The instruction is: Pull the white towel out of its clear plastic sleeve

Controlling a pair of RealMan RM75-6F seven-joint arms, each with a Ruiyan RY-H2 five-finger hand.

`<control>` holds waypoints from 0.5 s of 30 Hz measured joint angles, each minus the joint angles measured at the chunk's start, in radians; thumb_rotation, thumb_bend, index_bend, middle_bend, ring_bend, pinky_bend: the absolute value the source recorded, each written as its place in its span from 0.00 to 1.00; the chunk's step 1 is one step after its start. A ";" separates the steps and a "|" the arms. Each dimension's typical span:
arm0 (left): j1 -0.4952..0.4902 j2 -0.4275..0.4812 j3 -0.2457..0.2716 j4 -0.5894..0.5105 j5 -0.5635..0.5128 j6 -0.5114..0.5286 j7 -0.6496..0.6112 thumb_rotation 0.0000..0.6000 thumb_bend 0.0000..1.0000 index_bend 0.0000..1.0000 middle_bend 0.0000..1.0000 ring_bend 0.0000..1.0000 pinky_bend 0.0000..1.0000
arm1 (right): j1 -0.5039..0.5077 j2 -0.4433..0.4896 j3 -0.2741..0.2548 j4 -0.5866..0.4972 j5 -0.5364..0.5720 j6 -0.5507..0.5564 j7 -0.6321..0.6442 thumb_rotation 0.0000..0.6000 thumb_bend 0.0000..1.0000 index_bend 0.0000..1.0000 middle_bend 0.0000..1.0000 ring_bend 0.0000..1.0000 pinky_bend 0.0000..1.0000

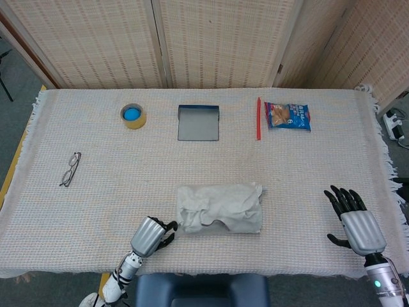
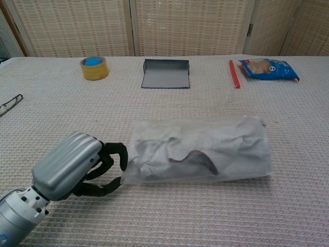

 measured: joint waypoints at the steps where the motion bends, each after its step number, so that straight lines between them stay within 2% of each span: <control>1: -0.002 -0.003 0.002 0.004 -0.001 0.001 -0.002 1.00 0.41 0.62 1.00 1.00 1.00 | 0.000 0.000 0.001 0.000 0.002 -0.001 -0.001 1.00 0.09 0.00 0.00 0.00 0.00; 4: -0.006 -0.009 0.007 0.006 -0.005 0.002 -0.008 1.00 0.41 0.60 1.00 1.00 1.00 | 0.001 -0.001 0.002 0.000 0.005 -0.001 -0.003 1.00 0.09 0.00 0.00 0.00 0.00; 10: -0.009 -0.010 0.014 -0.008 -0.013 -0.009 0.012 1.00 0.26 0.42 1.00 1.00 1.00 | 0.002 0.001 0.002 -0.001 0.005 -0.001 0.001 1.00 0.09 0.00 0.00 0.00 0.00; 15: -0.015 -0.009 0.011 -0.028 -0.026 -0.026 0.037 1.00 0.20 0.36 1.00 1.00 1.00 | 0.002 0.005 0.001 -0.003 0.004 0.001 0.006 1.00 0.09 0.00 0.00 0.00 0.00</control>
